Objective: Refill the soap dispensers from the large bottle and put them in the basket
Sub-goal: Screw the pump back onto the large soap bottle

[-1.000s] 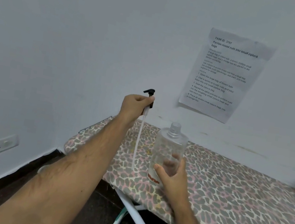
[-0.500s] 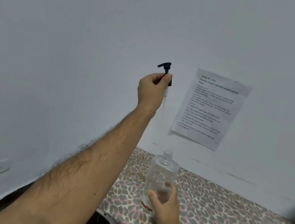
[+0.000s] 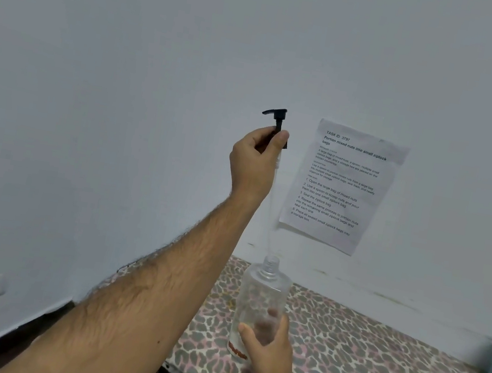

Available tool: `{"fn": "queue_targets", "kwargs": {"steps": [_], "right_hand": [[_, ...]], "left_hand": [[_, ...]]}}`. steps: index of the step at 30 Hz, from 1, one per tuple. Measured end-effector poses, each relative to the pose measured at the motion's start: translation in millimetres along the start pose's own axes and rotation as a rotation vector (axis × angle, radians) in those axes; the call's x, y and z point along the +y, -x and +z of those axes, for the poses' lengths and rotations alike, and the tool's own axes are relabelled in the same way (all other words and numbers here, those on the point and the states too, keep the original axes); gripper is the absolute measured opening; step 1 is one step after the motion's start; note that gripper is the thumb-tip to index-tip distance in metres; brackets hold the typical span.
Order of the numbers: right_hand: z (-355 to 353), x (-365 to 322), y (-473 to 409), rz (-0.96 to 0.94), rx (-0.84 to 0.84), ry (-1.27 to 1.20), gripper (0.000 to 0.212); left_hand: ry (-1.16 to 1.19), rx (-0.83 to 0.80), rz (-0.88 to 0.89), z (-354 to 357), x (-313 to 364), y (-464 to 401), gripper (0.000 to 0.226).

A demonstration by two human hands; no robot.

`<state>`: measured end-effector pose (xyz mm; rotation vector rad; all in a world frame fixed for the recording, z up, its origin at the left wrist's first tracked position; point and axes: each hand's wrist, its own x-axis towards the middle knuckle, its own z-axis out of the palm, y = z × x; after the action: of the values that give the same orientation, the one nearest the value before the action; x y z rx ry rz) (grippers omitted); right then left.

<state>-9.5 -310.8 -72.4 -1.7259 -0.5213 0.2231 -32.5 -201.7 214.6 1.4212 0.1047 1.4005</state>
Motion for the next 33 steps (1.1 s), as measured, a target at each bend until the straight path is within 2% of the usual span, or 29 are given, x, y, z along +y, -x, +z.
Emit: {"fn": "queue_targets", "kwargs": {"steps": [9, 13, 19, 22, 28, 33], "right_hand": [[1, -1, -1, 0.018, 0.000, 0.016, 0.109], [1, 0, -1, 0.019, -0.001, 0.024, 0.106], [2, 0, -1, 0.022, 0.003, 0.028, 0.107], [1, 0, -2, 0.019, -0.001, 0.029, 0.110], [1, -1, 0, 0.000, 0.010, 0.016, 0.100], [1, -4, 2, -0.024, 0.005, 0.003, 0.094]], "left_hand": [[-0.021, -0.047, -0.035, -1, -10, 17, 0.028], [-0.064, -0.122, -0.090, -11, -33, 43, 0.013], [-0.068, -0.262, -0.221, -32, -72, 89, 0.016], [-0.026, -0.264, -0.237, -37, -74, 98, 0.020], [-0.112, -0.331, -0.254, -43, -77, 107, 0.018], [-0.130, -0.316, -0.298, -53, -89, 121, 0.023]]}}
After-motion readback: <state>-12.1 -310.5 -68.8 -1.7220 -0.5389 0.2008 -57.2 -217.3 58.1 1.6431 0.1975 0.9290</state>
